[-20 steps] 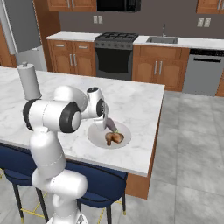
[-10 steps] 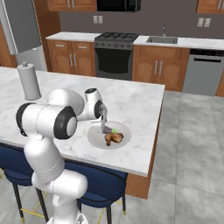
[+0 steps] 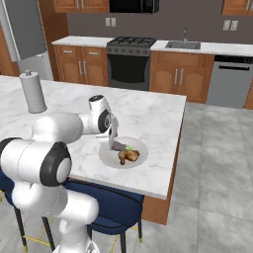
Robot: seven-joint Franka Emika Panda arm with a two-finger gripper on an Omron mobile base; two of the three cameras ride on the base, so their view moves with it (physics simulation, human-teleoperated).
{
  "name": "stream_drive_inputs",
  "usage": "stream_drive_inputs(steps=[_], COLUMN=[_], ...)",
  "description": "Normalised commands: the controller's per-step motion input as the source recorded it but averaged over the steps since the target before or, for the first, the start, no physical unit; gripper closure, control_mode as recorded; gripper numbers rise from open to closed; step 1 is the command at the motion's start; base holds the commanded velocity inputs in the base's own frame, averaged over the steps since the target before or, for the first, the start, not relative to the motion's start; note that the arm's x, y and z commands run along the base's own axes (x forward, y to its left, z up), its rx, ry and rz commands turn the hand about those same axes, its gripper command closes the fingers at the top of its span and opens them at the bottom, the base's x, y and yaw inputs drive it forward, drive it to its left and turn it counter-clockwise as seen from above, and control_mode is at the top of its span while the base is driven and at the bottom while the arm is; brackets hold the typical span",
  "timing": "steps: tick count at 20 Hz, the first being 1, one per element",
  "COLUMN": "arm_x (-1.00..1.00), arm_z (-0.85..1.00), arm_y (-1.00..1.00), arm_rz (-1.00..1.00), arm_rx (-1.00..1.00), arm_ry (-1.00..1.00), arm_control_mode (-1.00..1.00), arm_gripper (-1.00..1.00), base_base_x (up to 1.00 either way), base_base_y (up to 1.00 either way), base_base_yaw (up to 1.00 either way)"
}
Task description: Take the cheese, chicken drumstick, and eggplant from the fridge and place them on the plate on the dining counter to create an appetizer plate.
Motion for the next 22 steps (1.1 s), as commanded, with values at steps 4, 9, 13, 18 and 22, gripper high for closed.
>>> stream_drive_inputs(steps=[4,9,13,18,22], arm_x=[-0.71,-0.87,-0.86,-0.41,-0.47], arm_z=[0.76,0.65,0.24,0.05,0.48], arm_y=[0.00,-0.01,-0.01,-0.07,0.10], arm_rz=[0.16,0.48,0.73,0.89,0.76], arm_rx=[0.00,-0.13,-0.24,-0.14,-0.15], arm_ry=[-0.05,-0.01,0.00,0.00,0.00], arm_control_mode=[-1.00,-1.00,-1.00,-1.00,-1.00], arm_gripper=[-1.00,-1.00,-1.00,-1.00,-1.00], base_base_x=[0.00,0.00,0.00,0.00,0.00], base_base_y=[0.00,0.00,0.00,0.00,0.00], base_base_yaw=[0.00,0.00,0.00,0.00,0.00])
